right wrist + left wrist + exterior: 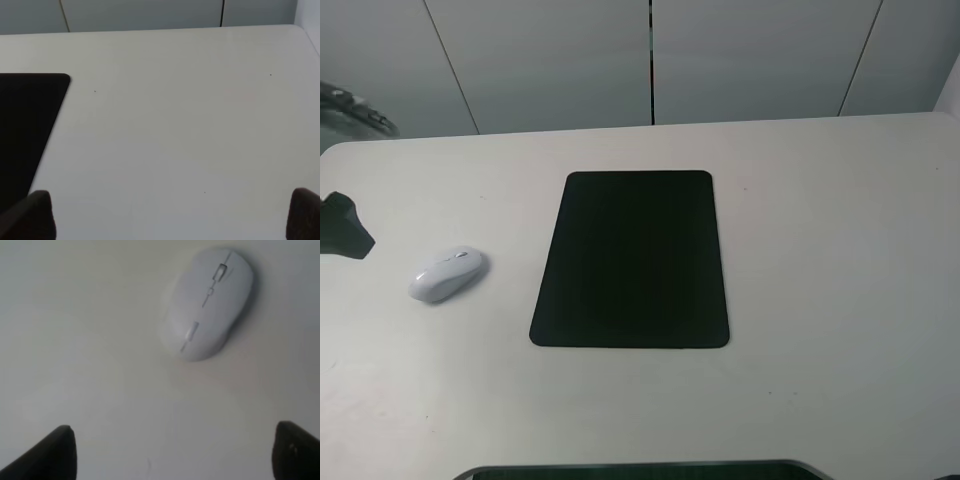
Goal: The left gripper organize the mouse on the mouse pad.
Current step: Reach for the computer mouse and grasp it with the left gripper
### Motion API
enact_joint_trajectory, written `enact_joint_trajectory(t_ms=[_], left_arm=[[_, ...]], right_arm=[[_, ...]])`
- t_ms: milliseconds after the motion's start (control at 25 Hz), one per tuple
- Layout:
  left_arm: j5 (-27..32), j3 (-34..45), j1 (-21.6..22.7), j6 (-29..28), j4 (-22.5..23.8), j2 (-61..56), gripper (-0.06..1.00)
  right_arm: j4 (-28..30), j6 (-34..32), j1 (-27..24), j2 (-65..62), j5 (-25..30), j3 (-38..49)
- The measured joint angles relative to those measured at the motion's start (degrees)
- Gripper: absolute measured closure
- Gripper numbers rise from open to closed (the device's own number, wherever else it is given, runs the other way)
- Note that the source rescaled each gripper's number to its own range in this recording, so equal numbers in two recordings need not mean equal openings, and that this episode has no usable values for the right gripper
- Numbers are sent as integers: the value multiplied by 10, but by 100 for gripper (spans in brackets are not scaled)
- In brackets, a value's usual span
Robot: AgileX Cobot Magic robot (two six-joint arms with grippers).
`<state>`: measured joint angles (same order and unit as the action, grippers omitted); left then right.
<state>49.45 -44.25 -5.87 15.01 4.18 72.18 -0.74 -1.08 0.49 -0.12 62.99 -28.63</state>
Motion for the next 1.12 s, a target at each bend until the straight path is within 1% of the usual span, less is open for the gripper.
enact_joint_trajectory(t_ms=[160, 440, 560, 680, 920, 1120], left_arm=[[-24, 0, -13, 17, 10, 53, -6], [-72, -3, -12, 33, 18, 150, -6], [-81, -18, -12, 33, 19, 185, -6], [-87, -30, -12, 35, 19, 205, -6], [-126, -39, -12, 74, 19, 232, -6], [-132, -51, -12, 86, 19, 256, -6]], right_arm=[[0, 0, 0, 0, 0, 0], [0, 0, 0, 0, 0, 0], [0, 0, 0, 0, 0, 0], [0, 0, 0, 0, 0, 0], [0, 0, 0, 0, 0, 0], [0, 1, 0, 0, 0, 0]])
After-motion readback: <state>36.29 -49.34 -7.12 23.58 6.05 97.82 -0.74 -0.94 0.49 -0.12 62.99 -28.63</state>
